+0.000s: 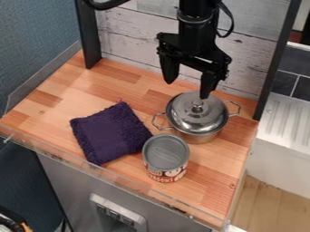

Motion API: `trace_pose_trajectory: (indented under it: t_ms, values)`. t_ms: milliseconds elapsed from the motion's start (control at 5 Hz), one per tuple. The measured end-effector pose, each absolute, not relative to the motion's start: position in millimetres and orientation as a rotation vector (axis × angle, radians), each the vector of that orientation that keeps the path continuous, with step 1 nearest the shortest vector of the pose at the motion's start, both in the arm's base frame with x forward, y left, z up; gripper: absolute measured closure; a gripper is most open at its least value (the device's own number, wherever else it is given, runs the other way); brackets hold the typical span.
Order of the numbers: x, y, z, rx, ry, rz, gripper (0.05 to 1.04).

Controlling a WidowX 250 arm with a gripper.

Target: Move the purple towel to the bottom left of the table

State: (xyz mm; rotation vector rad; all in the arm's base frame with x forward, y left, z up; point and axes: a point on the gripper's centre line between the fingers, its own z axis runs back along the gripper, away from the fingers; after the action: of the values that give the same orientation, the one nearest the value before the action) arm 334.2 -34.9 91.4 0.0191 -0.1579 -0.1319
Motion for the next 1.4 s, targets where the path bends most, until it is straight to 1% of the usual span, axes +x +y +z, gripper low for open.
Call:
trace_pose_trajectory:
  t_ms: [200, 400, 600, 800, 1000, 1200, 1400]
  values:
    - [331.6, -34.0, 80.7, 0.021, -0.127, -0.131, 0.083]
    - [310.7, -12.8, 60.7, 0.042, -0.066, -0.101, 0.083]
    - [293.6, 8.5, 67.6, 0.059, -0.090, -0.064, 0.083]
    - [276.8, 31.4, 59.3, 0.090, -0.081, -0.036, 0.083]
    - [267.9, 54.1, 43.9, 0.096, -0.063, 0.030, 0.083]
    - [266.2, 69.1, 22.7, 0.093, -0.034, 0.086, 0.082]
    - [267.6, 74.4, 4.2, 0.129, -0.007, 0.103, 0.083]
